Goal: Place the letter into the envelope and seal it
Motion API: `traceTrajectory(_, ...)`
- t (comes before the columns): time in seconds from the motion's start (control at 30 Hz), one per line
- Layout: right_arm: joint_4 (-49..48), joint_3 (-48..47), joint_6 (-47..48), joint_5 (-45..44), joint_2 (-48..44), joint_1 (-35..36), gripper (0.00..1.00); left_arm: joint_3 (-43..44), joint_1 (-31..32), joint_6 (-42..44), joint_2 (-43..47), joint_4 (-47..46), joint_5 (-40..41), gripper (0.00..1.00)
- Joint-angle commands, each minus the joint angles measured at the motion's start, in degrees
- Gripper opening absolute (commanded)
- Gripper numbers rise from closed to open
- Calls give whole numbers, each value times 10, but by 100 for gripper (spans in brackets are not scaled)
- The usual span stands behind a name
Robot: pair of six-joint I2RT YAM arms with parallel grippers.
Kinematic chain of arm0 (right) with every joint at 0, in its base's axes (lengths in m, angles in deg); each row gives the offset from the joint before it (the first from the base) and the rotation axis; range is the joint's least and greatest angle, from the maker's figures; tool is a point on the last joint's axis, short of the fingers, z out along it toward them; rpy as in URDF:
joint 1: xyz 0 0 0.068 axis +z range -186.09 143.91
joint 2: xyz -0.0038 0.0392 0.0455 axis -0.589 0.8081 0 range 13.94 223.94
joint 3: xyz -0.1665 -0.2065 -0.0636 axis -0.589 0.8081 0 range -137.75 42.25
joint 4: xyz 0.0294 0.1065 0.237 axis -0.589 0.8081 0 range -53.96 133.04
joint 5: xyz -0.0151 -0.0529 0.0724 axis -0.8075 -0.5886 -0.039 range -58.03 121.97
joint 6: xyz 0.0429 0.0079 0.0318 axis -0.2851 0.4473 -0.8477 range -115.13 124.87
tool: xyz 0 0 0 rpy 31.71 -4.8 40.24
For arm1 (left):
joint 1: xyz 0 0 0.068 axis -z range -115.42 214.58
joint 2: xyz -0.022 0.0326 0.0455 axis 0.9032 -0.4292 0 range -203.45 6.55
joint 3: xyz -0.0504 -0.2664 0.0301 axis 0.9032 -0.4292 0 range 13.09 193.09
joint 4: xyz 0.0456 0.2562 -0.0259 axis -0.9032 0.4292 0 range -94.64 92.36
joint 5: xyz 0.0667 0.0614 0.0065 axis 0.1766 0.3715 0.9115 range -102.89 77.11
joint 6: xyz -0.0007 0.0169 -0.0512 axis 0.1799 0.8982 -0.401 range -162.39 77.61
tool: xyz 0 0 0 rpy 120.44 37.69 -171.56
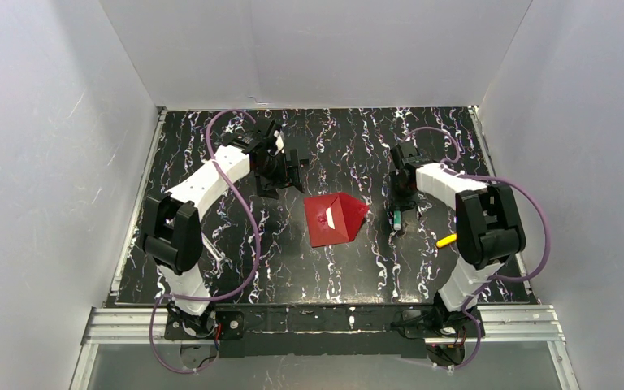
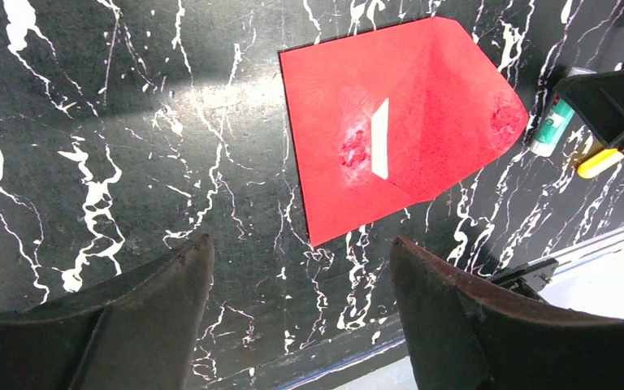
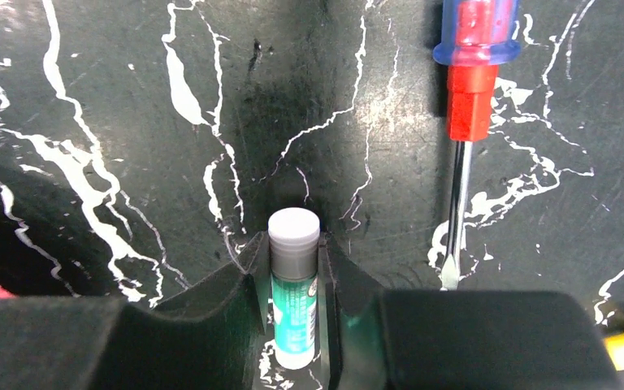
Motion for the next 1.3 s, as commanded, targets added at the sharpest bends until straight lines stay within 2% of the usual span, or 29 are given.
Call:
traceTrajectory(0.0, -11, -26, -31, 7, -77, -4, 21, -2, -4, 19, 54, -15, -33, 80)
traceTrajectory(0.13, -78, -24, -86, 109, -156, -4, 22, -13, -3, 17, 76, -75, -99, 92)
traceTrajectory(0.17, -111, -16, -112, 147, -177, -5, 22, -17, -2, 9, 81, -93, -113, 97)
traceTrajectory(0.3, -243, 17, -241, 247, -223, -2, 23, -37, 5, -43, 99, -199, -199, 98)
traceTrajectory(0.4, -324, 34, -319, 279, -235, 10, 23, -61, 17, -94, 99, -318, -277, 98)
traceTrajectory(0.53, -368, 25, -366, 300, -238, 33, 23, -80, 35, -166, 86, -443, -334, 93)
traceTrajectory(0.77, -407, 27, -420, 327, -232, 59, 24, -54, 75, -171, 50, -446, -348, 76)
traceTrajectory(0.93, -415, 31, -434, 336, -228, 67, 24, -53, 77, -185, 44, -448, -339, 52)
traceTrajectory(1.0, -409, 31, -430, 336, -229, 67, 24, -56, 77, -185, 45, -448, -334, 46)
traceTrajectory(1.07, -397, 29, -423, 335, -231, 67, 24, -61, 76, -179, 50, -443, -323, 46)
traceTrajectory(1.17, -379, 29, -416, 332, -234, 67, 24, -77, 73, -175, 62, -444, -305, 52)
traceTrajectory(1.27, -373, 31, -412, 334, -236, 67, 24, -85, 70, -177, 65, -444, -300, 52)
